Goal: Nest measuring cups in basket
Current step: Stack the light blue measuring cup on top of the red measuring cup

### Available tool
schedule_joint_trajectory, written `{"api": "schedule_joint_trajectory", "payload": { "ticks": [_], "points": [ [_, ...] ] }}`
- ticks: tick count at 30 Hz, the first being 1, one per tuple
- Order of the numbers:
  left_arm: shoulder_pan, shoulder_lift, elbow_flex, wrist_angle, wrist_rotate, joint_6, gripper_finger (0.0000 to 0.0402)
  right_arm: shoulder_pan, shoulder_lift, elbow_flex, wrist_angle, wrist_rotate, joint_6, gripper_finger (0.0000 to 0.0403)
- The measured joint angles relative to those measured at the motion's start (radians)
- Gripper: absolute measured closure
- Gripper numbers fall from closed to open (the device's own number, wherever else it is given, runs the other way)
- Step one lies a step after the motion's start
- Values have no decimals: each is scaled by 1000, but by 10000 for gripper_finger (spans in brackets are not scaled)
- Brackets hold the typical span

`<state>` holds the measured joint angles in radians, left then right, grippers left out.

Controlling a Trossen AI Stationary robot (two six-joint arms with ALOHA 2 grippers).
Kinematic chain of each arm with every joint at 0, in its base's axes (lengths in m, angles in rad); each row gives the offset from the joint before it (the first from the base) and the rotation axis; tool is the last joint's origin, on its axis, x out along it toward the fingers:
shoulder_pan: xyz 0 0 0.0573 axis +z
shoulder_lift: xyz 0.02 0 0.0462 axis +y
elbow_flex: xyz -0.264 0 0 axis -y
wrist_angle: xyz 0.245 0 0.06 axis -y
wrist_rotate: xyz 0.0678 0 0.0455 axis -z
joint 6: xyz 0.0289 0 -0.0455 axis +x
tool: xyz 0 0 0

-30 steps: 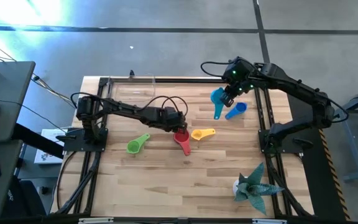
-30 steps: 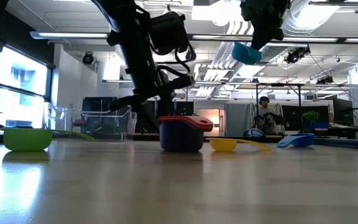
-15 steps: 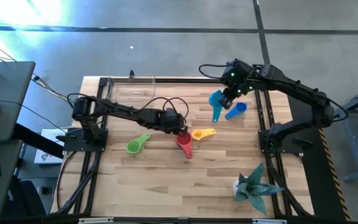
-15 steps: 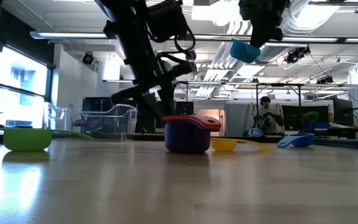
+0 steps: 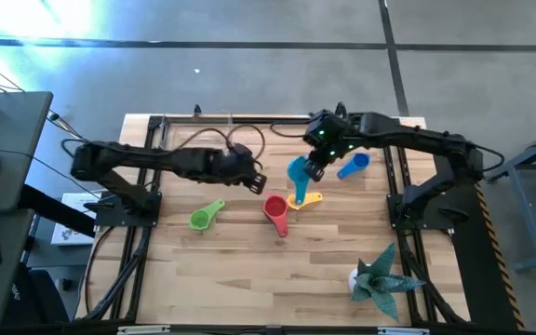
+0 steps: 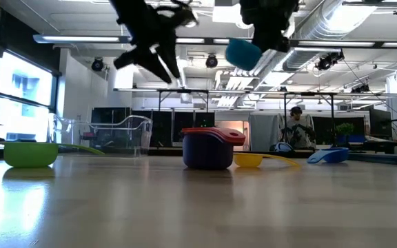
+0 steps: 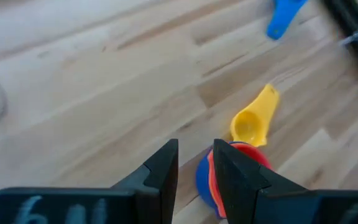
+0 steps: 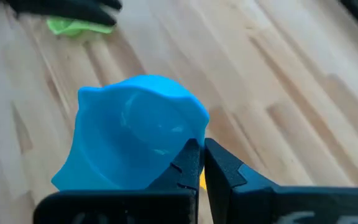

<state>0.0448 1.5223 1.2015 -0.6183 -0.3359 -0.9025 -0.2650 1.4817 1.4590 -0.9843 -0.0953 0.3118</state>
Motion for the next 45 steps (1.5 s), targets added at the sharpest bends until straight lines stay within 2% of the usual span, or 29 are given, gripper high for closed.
{"api": "schedule_joint_trajectory", "payload": {
  "ticks": [9, 17, 25, 32, 45],
  "points": [
    [-10, -168, 0, -30, -24, 98, 310, 66, 161, 0, 163, -128, 14, 403],
    [-17, -227, 0, -83, -38, 149, 310, 93, 276, 0, 212, -167, 23, 403],
    [-19, -219, 0, -157, -42, 148, 310, 109, 357, 0, 219, -172, 0, 403],
    [-19, -220, 0, -160, -42, 154, 310, 110, 395, 0, 217, -159, -19, 403],
    [-20, -220, 0, -171, -41, 149, 310, 127, 405, 0, 204, -105, -70, 403]
  ]
}}
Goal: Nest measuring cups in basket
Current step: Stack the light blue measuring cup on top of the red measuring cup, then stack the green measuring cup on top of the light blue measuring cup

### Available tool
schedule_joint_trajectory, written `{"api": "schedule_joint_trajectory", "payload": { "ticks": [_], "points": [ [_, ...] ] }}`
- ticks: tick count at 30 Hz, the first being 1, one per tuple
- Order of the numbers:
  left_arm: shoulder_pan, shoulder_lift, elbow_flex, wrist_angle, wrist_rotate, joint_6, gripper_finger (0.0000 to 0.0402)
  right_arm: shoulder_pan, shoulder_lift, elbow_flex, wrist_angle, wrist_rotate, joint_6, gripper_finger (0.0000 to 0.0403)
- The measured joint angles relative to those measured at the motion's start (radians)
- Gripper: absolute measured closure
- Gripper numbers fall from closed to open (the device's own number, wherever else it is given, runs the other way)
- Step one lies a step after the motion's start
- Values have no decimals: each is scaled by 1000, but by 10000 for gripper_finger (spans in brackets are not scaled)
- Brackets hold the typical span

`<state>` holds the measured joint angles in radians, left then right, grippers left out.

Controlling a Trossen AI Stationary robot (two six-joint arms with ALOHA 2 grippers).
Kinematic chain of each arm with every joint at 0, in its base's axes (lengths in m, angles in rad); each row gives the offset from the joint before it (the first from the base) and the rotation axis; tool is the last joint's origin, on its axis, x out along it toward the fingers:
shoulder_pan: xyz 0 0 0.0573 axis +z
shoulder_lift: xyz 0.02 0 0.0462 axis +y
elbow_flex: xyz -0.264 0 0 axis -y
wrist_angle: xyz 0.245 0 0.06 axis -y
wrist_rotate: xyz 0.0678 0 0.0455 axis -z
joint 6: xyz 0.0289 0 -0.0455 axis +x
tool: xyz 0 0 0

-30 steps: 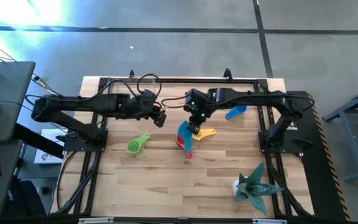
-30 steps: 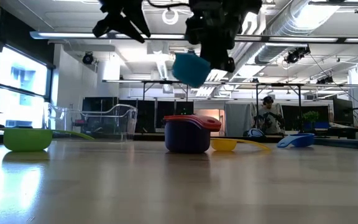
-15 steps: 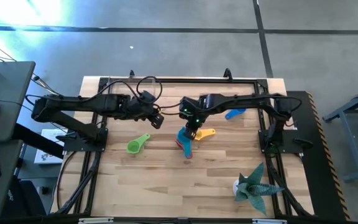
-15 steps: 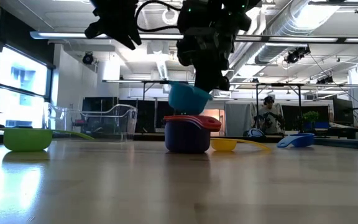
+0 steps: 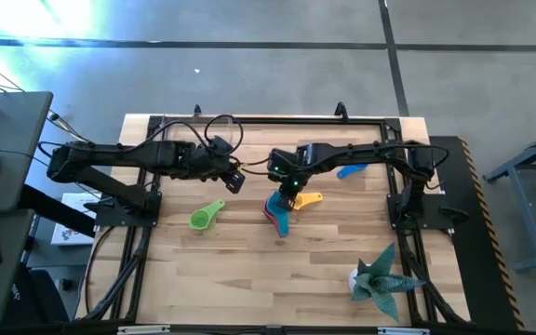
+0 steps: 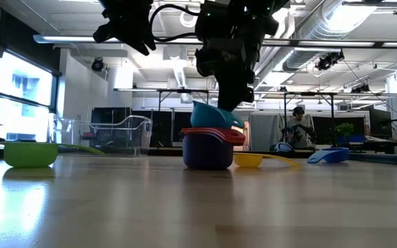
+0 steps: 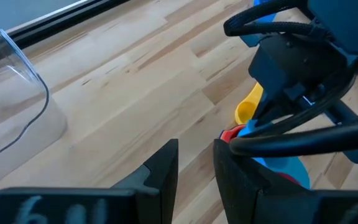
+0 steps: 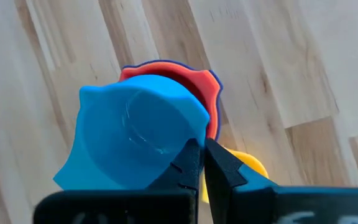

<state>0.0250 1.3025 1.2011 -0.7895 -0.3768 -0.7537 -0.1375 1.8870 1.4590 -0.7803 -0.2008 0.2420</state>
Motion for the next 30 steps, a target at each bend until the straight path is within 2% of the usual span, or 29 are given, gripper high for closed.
{"api": "schedule_joint_trajectory", "payload": {
  "ticks": [9, 17, 21, 26, 30],
  "points": [
    [0, 0, 0, 0, 0, -1, 310, 5, 0, 0, 0, 23, -15, 397],
    [0, 0, 0, 0, 0, -4, 310, 10, 0, 0, 0, 32, -12, 346],
    [0, 0, 0, 0, -1, -4, 310, 9, 0, 0, -6, 26, 32, 334],
    [0, 0, 0, 0, 0, -3, 310, 7, 0, 0, -88, -13, 97, 332],
    [-1, 0, 0, 1, -1, 24, 310, 7, 0, 0, -185, 61, 120, 332]
  ]
}}
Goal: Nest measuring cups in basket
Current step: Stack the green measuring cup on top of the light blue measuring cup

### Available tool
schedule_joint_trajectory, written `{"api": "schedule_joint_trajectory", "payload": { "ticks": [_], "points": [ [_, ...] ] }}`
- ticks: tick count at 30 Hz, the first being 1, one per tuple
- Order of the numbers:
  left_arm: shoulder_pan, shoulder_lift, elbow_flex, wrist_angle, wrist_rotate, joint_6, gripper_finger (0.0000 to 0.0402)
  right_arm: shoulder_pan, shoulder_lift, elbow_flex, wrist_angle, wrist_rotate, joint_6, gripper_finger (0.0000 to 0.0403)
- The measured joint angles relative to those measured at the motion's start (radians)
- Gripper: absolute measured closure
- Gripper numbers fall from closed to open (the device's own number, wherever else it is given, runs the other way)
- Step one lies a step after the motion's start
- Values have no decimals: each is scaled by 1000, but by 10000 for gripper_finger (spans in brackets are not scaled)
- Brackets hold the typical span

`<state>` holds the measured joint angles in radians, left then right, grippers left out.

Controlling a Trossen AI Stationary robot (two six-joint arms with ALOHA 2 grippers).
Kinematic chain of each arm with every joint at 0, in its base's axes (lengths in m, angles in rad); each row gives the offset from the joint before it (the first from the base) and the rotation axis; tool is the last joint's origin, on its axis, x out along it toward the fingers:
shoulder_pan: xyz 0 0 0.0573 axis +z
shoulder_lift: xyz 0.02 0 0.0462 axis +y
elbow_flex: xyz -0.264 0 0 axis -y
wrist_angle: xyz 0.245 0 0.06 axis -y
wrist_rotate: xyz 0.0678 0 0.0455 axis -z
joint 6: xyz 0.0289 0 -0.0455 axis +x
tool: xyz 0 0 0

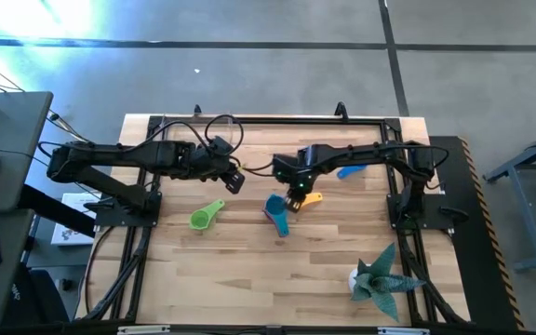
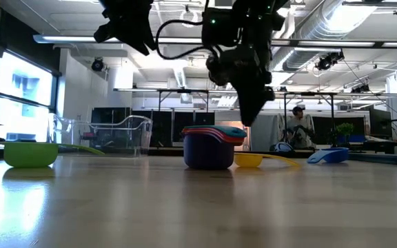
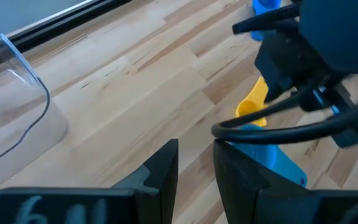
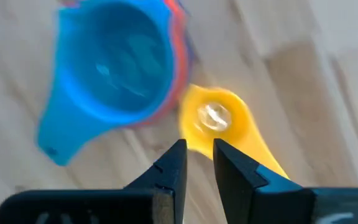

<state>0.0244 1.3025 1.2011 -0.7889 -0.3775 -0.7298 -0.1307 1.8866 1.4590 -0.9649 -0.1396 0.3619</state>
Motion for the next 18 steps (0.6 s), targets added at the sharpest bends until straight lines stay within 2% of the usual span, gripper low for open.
{"api": "schedule_joint_trajectory", "payload": {
  "ticks": [7, 14, 18],
  "points": [
    [-22, 0, 0, 1, -1, 64, 310, -26, 0, 0, -167, 49, 84, 332],
    [-41, 0, 0, -2, 0, 147, 310, -28, -49, 0, -319, 209, 184, 332],
    [-41, 0, 0, -6, 8, 191, 310, -49, -99, 0, -333, 239, 214, 332]
  ]
}}
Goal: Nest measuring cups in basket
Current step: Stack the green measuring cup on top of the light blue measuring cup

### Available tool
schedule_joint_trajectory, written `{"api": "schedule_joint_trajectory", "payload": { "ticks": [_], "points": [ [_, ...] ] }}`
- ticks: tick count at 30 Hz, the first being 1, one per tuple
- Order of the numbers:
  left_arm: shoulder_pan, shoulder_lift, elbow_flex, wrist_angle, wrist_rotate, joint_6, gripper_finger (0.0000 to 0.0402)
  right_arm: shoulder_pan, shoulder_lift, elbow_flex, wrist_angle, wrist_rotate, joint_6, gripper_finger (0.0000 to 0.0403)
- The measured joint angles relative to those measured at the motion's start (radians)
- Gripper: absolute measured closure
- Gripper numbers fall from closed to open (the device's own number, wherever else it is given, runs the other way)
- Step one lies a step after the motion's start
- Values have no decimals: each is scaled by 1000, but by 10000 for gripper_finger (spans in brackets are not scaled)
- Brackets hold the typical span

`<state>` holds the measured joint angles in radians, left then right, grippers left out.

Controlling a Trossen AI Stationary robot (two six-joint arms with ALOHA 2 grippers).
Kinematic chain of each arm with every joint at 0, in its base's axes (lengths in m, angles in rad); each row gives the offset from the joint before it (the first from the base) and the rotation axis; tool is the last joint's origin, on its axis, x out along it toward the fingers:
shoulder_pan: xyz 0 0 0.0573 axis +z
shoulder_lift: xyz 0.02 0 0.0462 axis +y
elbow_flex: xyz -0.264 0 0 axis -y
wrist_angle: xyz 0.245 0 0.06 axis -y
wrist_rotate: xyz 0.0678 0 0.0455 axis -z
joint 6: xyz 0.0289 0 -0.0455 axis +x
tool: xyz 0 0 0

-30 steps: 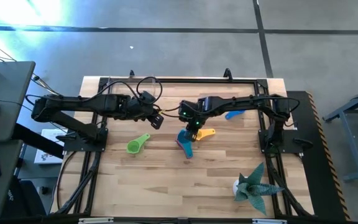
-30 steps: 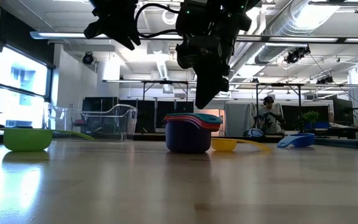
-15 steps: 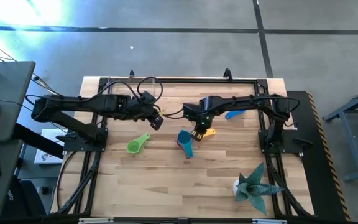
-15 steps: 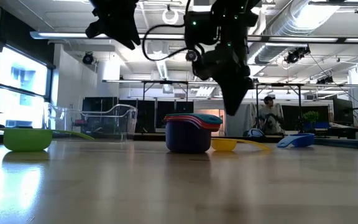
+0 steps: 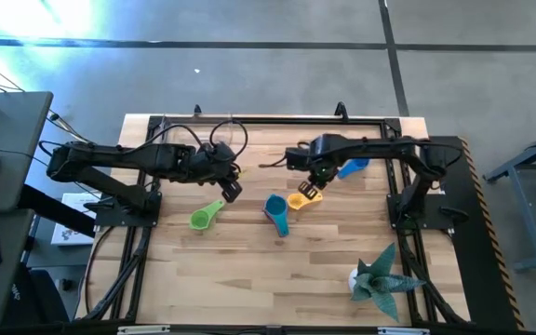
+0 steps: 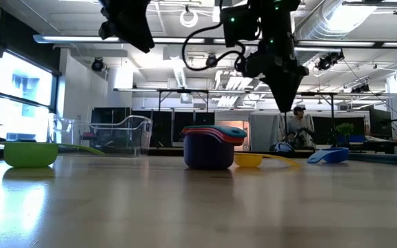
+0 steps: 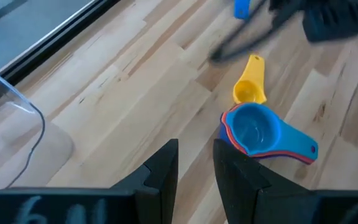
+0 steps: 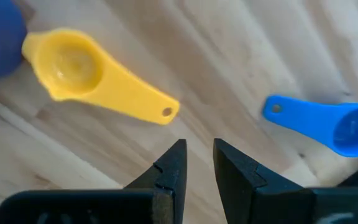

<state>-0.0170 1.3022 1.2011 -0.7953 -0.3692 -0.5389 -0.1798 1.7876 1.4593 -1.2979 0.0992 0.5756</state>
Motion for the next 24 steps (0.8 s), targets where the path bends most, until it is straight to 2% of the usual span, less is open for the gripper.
{"api": "schedule_joint_trajectory", "payload": {
  "ticks": [7, 15, 24],
  "points": [
    [0, 0, 0, -5, 8, 46, 310, -67, -89, 0, -22, 61, 38, 332],
    [5, 0, 0, -17, -4, 92, 310, -177, -162, -1, -25, 63, 20, 332],
    [30, 0, 0, -53, -29, 88, 310, -303, -175, -2, -13, 50, -63, 332]
  ]
}}
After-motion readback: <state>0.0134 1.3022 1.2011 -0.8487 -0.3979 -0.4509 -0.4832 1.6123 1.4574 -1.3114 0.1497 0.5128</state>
